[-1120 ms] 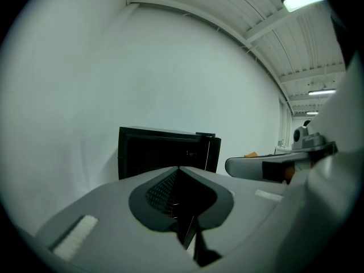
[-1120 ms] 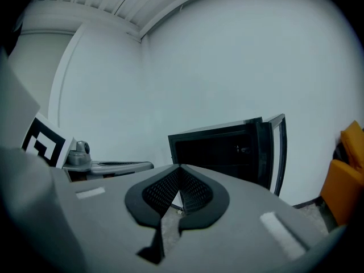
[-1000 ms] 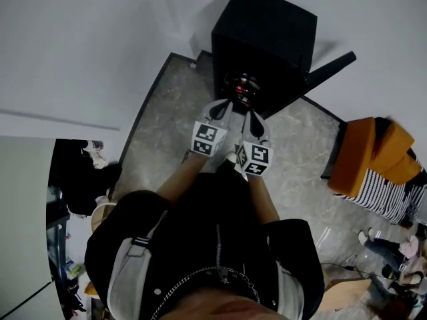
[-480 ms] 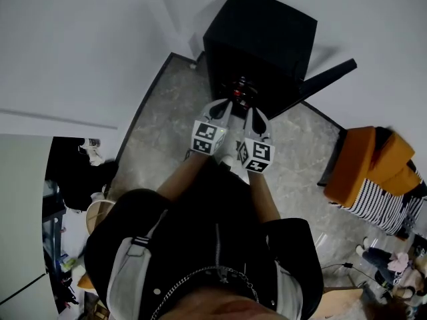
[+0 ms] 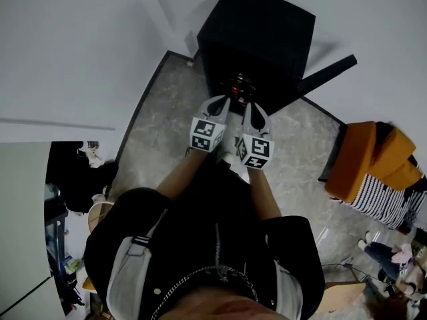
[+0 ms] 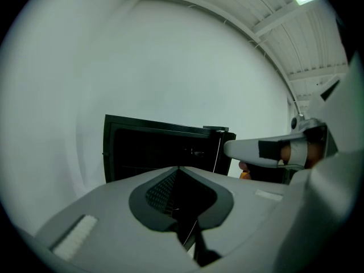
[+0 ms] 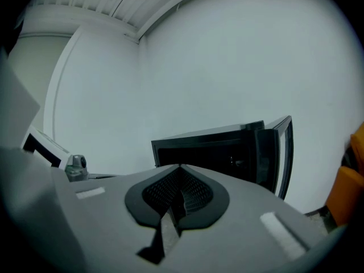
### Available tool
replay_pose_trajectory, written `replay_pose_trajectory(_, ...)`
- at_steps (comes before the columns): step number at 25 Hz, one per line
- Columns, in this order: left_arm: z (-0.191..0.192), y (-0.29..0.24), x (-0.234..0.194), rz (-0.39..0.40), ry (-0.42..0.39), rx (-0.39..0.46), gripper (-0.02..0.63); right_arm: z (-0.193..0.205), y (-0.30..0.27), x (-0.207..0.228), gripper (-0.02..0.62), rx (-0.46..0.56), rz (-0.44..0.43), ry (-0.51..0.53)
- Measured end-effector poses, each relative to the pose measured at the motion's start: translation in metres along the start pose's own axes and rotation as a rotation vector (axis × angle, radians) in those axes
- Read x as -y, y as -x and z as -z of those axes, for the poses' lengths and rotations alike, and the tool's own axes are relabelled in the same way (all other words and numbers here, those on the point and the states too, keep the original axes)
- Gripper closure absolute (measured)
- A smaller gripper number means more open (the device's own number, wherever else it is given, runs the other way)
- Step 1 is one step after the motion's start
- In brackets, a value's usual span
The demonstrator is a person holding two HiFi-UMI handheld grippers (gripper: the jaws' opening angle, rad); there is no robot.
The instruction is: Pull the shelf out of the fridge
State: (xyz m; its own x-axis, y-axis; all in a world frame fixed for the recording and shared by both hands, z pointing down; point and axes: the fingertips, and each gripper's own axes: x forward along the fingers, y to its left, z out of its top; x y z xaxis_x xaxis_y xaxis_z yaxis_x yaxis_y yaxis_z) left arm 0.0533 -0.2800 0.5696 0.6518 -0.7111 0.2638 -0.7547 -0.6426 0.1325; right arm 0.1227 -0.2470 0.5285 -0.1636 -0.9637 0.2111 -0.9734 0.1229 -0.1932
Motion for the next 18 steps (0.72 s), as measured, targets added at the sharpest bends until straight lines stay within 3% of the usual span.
replay_pose_trajectory(7,0.0,-0.02,-0.008,0.017,0.012,-0.001,0.6,-0.004,-0.014,0.005,0.592,-0.002,0.016,0.01)
replay_pose_trajectory(10,0.004,-0.029,-0.011,0.026,0.06,0.013,0.6,-0.004,-0.016,0.006,0.592,-0.009,0.014,0.022)
replay_pose_trajectory(14,0.003,-0.04,-0.026,0.034,0.213,0.053,0.598,-0.001,-0.02,0.006,0.592,-0.027,0.012,0.036)
replay_pose_trajectory(18,0.013,-0.051,-0.068,-0.04,0.503,0.135,0.595,0.003,-0.021,0.005,0.592,-0.052,0.007,0.047)
